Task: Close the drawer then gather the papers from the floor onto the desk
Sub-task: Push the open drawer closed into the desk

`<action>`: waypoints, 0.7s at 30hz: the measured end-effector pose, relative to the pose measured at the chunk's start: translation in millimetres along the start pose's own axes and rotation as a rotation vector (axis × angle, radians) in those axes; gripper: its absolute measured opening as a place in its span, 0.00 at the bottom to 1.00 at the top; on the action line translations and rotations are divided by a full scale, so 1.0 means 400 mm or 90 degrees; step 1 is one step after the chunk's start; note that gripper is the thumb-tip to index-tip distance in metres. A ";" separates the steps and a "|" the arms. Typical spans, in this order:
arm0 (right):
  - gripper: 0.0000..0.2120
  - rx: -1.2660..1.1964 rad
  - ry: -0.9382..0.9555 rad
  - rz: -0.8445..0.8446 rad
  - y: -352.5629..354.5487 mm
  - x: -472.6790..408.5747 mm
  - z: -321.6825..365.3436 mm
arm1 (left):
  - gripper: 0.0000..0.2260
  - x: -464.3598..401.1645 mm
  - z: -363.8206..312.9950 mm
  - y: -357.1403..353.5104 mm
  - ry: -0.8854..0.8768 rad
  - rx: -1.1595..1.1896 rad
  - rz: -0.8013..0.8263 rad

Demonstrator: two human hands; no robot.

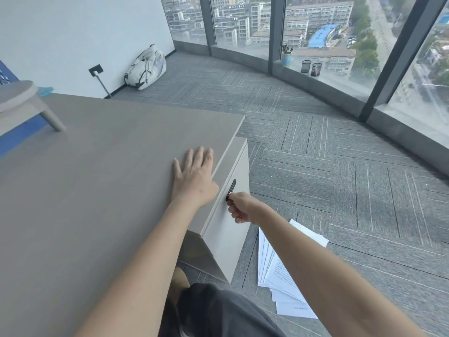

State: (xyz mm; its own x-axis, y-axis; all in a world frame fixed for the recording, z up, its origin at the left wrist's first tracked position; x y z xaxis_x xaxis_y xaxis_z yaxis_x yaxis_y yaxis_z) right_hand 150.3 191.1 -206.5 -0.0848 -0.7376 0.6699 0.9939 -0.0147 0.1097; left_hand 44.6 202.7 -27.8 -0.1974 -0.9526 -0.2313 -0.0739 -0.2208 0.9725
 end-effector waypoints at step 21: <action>0.12 0.310 0.210 -0.004 0.018 -0.021 0.059 | 0.37 0.001 0.003 -0.003 0.013 0.014 -0.004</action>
State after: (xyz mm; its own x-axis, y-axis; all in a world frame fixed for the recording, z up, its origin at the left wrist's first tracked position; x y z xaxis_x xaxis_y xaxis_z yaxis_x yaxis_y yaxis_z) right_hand 156.7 213.2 -193.9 0.0132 -0.9107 0.4128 0.8393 0.2345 0.4904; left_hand 43.5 202.9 -29.2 -0.1776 -0.9551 -0.2370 -0.0961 -0.2229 0.9701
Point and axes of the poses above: each hand's wrist, its own x-axis away from the middle knuckle, its own y-axis out of the back of the hand, z = x × y, the point moved 8 cm from there along -x, towards the middle knuckle, and after that the axes turned 14 degrees about -z, right-handed, at the moved point
